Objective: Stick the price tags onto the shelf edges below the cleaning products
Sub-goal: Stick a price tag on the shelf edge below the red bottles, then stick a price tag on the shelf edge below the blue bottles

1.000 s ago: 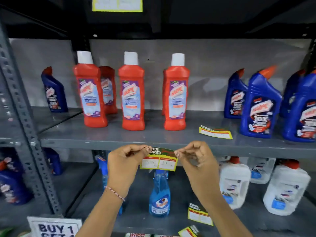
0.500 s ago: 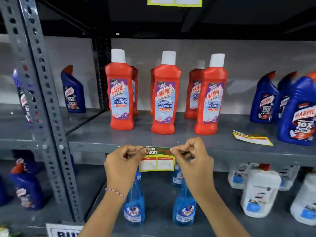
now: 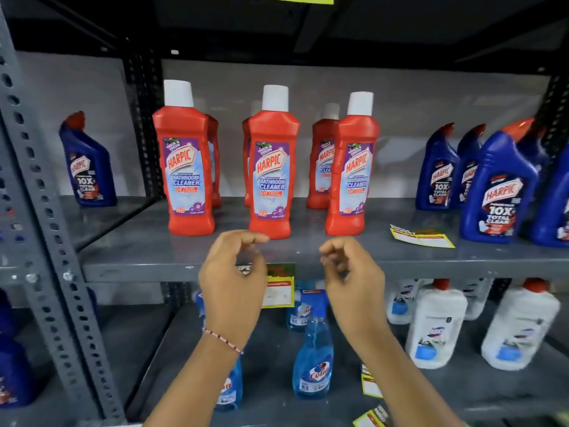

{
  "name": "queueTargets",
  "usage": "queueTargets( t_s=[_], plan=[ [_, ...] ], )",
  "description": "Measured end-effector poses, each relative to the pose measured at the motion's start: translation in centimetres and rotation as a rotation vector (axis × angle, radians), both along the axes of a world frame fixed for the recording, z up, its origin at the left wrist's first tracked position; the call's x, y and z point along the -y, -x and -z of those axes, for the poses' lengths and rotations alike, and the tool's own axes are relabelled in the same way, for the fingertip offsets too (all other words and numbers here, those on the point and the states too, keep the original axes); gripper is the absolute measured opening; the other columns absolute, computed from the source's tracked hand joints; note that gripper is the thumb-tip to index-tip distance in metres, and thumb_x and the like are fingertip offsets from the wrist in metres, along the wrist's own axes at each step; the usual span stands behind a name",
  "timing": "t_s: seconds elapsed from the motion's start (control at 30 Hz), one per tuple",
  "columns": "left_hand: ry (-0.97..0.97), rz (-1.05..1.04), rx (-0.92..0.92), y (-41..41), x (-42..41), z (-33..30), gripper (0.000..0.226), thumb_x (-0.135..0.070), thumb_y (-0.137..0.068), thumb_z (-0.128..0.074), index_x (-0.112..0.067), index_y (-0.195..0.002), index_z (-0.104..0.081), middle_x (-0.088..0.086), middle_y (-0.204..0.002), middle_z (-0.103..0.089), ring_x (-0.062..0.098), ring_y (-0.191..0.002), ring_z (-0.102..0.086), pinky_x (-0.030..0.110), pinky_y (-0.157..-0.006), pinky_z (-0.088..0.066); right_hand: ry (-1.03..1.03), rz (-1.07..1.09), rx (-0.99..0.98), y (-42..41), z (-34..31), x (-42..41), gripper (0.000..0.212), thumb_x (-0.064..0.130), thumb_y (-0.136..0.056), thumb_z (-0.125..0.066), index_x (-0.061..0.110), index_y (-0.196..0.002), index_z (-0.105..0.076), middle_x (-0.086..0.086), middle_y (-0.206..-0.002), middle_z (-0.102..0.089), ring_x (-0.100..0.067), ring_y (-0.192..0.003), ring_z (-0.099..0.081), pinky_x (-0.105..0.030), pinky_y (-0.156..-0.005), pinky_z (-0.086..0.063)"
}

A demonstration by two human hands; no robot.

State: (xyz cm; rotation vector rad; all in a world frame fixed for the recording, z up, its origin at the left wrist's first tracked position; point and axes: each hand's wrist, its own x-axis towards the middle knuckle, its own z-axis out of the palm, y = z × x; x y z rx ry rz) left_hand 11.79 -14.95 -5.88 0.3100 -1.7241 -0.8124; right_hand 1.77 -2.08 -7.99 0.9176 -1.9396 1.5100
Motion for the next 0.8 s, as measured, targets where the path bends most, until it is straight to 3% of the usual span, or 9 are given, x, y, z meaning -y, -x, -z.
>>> queueTargets(
  t_s=[0.13, 0.23, 0.33, 0.4, 0.5, 0.6, 0.67, 0.73, 0.8],
  plan=[
    [-0.144, 0.428, 0.179, 5.5, -3.7, -2.1, 0.028, 0.000, -0.080, -0.063, -0.025, -0.091, -0.072, -0.007, -0.091, -0.074, 0.003, -0.079, -0.067, 0.012, -0.077, -0.049, 0.097, 0.121, 0.061, 3.2, -2.5, -5.4, 0.027, -0.004, -0.086, -0.062, 0.021, -0.096, -0.067, 0.007, -0.090, -0.071, -0.004, -0.084, -0.065, -0.008, -0.075, -0.048],
    [-0.183, 0.598, 0.373, 10.9, -7.4, -3.2, 0.030, -0.003, -0.079, -0.066, -0.018, -0.106, -0.070, 0.001, -0.103, -0.072, 0.009, -0.087, -0.065, 0.022, -0.086, -0.048, 0.022, 0.281, 0.149, 7.5, -4.2, -9.7, 0.022, 0.004, -0.086, -0.066, 0.018, -0.101, -0.067, 0.002, -0.099, -0.071, -0.011, -0.087, -0.063, -0.021, -0.082, -0.047],
    [-0.163, 0.595, 0.588, 15.7, -10.2, -3.9, 0.046, -0.012, -0.080, -0.068, -0.008, -0.125, -0.057, 0.009, -0.129, -0.062, 0.019, -0.115, -0.059, 0.026, -0.100, -0.043, -0.233, 0.413, 0.263, 11.8, -4.8, -13.0, 0.028, 0.022, -0.084, -0.069, 0.022, -0.111, -0.063, -0.005, -0.114, -0.070, -0.026, -0.103, -0.064, -0.033, -0.087, -0.048],
    [-0.092, 0.485, 0.695, 18.2, -11.4, -4.2, 0.049, -0.021, -0.081, -0.066, -0.006, -0.126, -0.054, 0.012, -0.134, -0.059, 0.026, -0.121, -0.056, 0.030, -0.101, -0.042, -0.388, 0.425, 0.347, 13.5, -5.0, -14.2, 0.034, 0.031, -0.081, -0.071, 0.029, -0.113, -0.062, -0.007, -0.117, -0.069, -0.032, -0.108, -0.063, -0.042, -0.093, -0.050],
    [-0.088, 0.406, 0.774, 21.0, -12.5, -4.5, 0.052, -0.029, -0.082, -0.063, -0.004, -0.125, -0.049, 0.017, -0.125, -0.062, 0.033, -0.111, -0.059, 0.034, -0.091, -0.048, -0.557, 0.406, 0.403, 14.8, -5.2, -15.0, 0.027, 0.045, -0.080, -0.070, 0.039, -0.106, -0.067, 0.001, -0.113, -0.072, -0.028, -0.110, -0.062, -0.040, -0.095, -0.046],
    [-0.089, 0.379, 0.772, 22.9, -13.3, -4.3, 0.054, -0.023, -0.081, -0.062, -0.007, -0.127, -0.042, 0.017, -0.114, -0.066, 0.033, -0.102, -0.063, 0.035, -0.084, -0.050, -0.537, 0.333, 0.396, 15.5, -5.6, -15.4, 0.024, 0.045, -0.079, -0.071, 0.040, -0.102, -0.072, 0.007, -0.105, -0.073, -0.022, -0.107, -0.064, -0.041, -0.096, -0.044],
    [-0.127, 0.362, 0.699, 23.4, -13.2, -4.2, 0.051, -0.009, -0.075, -0.060, -0.019, -0.123, -0.050, 0.015, -0.100, -0.070, 0.031, -0.091, -0.067, 0.032, -0.075, -0.052, -0.529, 0.306, 0.391, 15.9, -5.6, -15.5, 0.032, 0.042, -0.079, -0.072, 0.039, -0.111, -0.069, 0.011, -0.112, -0.072, -0.019, -0.111, -0.061, -0.038, -0.096, -0.037],
    [-0.188, 0.394, 0.600, 23.5, -12.9, -4.0, 0.049, 0.002, -0.070, -0.057, -0.027, -0.108, -0.064, 0.007, -0.074, -0.068, 0.025, -0.071, -0.065, 0.029, -0.064, -0.051, -0.528, 0.300, 0.355, 16.2, -5.4, -15.5, 0.042, 0.038, -0.081, -0.072, 0.038, -0.122, -0.064, 0.012, -0.125, -0.065, -0.019, -0.119, -0.057, -0.042, -0.100, -0.033],
    [-0.236, 0.451, 0.514, 23.3, -12.5, -3.8, 0.044, 0.010, -0.072, -0.057, -0.025, -0.095, -0.072, 0.002, -0.070, -0.068, 0.023, -0.072, -0.068, 0.030, -0.070, -0.056, -0.499, 0.275, 0.298, 16.4, -5.1, -15.8, 0.051, 0.033, -0.081, -0.074, 0.037, -0.129, -0.060, 0.011, -0.132, -0.058, -0.019, -0.122, -0.054, -0.045, -0.105, -0.035]
  ],
)
